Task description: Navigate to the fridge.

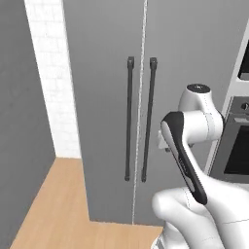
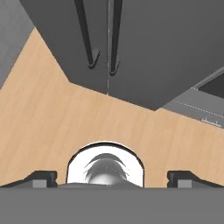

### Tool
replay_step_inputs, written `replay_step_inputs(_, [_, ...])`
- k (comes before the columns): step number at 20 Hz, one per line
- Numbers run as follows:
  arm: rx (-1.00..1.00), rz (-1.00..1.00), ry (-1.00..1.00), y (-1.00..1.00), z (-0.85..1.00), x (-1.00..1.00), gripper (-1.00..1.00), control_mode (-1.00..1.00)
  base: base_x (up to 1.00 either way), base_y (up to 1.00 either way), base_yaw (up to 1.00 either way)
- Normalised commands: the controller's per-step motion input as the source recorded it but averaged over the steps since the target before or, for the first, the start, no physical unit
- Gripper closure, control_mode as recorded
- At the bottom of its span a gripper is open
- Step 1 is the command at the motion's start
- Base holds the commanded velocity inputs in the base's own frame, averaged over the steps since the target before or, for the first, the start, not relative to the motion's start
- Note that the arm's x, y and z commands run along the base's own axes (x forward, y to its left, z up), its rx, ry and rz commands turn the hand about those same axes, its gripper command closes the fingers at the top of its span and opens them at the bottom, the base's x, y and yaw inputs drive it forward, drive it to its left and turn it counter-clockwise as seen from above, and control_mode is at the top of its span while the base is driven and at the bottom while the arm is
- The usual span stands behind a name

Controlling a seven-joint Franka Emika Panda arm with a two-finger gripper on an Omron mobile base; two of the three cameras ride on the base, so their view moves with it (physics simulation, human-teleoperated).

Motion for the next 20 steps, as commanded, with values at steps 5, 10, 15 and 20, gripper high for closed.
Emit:
replay_step_inputs(5, [0.00,0.00,0.00,0.00,0.00,0.00,-1.00,1.00,0.06,0.76,-0.48])
replay_step_inputs(10, [0.00,0.00,0.00,0.00,0.00,0.00,-1.00,1.00,0.07,0.59,-0.41])
replay_step_inputs(15, [0.00,0.00,0.00,0.00,0.00,0.00,-1.00,1.00,0.22,0.27,-0.27])
replay_step_inputs(20, [0.00,0.00,0.00,0.00,0.00,0.00,-1.00,1.00,0.35,0.01,-0.11])
